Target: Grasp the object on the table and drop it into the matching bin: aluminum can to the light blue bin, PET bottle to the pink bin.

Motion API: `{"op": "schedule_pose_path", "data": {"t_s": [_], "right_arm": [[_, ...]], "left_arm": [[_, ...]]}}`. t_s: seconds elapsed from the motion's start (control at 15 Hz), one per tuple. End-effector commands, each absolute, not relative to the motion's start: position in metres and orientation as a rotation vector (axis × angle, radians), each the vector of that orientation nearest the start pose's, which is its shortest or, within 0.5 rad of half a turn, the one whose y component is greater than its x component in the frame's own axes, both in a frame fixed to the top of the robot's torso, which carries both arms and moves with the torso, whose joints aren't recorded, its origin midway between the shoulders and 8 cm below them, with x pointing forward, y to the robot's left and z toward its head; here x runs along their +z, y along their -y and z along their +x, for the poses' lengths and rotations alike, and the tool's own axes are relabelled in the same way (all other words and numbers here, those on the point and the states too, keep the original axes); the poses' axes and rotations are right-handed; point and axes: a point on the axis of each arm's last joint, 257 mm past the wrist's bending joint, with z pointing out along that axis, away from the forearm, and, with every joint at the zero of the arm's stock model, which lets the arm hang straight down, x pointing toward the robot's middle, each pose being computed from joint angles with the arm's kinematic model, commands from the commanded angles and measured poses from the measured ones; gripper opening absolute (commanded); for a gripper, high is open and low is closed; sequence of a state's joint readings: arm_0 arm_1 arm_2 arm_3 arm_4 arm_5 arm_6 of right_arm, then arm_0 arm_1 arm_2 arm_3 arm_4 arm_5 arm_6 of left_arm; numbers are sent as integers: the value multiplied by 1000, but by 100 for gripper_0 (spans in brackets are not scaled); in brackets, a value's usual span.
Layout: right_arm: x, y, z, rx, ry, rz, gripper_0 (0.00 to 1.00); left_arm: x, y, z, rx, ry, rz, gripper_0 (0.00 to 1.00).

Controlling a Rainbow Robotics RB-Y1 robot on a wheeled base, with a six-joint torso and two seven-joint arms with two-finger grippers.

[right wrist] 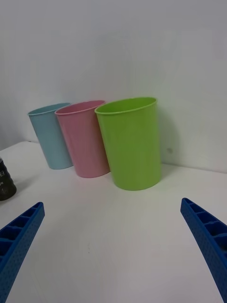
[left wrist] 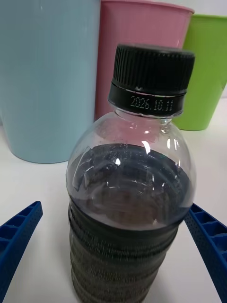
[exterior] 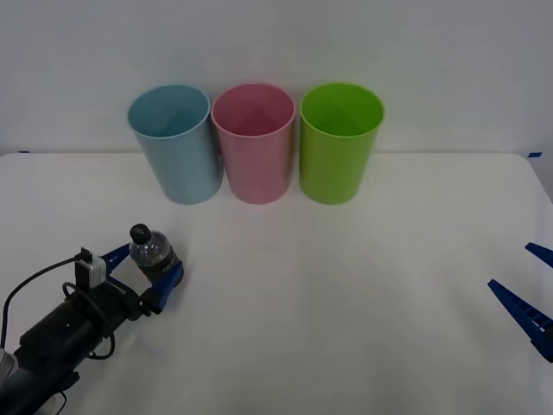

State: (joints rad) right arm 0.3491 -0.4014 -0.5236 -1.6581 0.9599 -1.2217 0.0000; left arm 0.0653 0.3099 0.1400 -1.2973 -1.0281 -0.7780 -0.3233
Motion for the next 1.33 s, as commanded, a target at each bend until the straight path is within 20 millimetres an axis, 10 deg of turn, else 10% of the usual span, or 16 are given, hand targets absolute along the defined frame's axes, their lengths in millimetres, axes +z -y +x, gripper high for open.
{"op": "schedule_pose_path", "data": {"t_s": [0.07, 0.53, 0.6, 0.67, 0.8, 1.33], "right_arm": [[-169, 330, 342, 567, -1441, -465, 100], [-169, 330, 342, 567, -1441, -465, 100], [-169, 330, 342, 567, -1441, -465, 100], [-169, 330, 342, 567, -1441, -465, 100], [-169, 330, 342, 567, -1441, -465, 100], [-169, 330, 342, 567, -1441, -465, 100]], "left_arm": [[-298, -244, 475, -418, -1592, 410, 100], [-298, -239, 476, -422, -1590, 425, 100], [-297, -238, 476, -421, -1588, 426, 87], [-298, -239, 476, -418, -1590, 426, 29], [-298, -239, 476, -417, -1589, 428, 0], [-288, -251, 474, -419, -1564, 419, 0]]}}
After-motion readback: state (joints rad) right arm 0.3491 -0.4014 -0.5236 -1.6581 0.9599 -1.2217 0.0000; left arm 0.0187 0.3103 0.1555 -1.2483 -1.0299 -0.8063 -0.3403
